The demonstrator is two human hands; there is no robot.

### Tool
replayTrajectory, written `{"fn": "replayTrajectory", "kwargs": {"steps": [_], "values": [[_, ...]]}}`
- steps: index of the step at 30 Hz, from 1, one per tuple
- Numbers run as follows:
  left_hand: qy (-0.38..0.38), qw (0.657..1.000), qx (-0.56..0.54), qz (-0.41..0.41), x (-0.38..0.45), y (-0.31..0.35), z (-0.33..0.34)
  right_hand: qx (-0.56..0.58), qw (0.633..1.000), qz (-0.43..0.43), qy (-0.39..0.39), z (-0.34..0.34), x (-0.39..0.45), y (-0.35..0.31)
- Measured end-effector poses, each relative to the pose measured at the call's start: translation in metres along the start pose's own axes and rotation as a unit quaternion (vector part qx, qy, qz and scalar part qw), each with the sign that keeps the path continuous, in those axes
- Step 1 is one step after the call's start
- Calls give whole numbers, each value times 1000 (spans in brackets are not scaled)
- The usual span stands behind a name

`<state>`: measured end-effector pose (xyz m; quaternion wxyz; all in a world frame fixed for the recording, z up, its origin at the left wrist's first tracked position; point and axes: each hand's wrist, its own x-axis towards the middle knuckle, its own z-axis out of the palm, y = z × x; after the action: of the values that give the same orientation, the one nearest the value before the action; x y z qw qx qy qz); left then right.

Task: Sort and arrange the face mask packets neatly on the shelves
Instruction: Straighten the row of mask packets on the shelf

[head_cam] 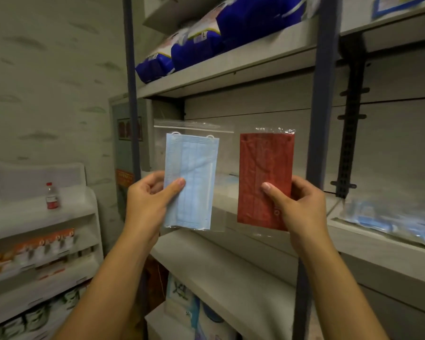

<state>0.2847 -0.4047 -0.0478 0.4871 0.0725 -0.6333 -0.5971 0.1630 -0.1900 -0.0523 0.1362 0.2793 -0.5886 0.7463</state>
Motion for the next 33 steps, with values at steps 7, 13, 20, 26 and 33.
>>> {"fn": "replayTrajectory", "kwargs": {"steps": [7, 13, 20, 26, 33], "values": [[-23, 1000, -3, -11, 57, -33, -41, -4, 1000, 15, 11, 61, 20, 20], [-30, 999, -22, -23, 106, -68, -55, 3, 999, 9, 36, 95, 52, 42], [-45, 998, -30, -25, 176, -111, -47, 1, 999, 0, 48, 129, 105, 84], [-68, 997, -31, -23, 240, -136, -23, -2, 997, -19, 70, 154, 163, 106], [-97, 993, -61, -18, 299, -163, 10, -37, 994, -43, 92, 164, 211, 122]]}}
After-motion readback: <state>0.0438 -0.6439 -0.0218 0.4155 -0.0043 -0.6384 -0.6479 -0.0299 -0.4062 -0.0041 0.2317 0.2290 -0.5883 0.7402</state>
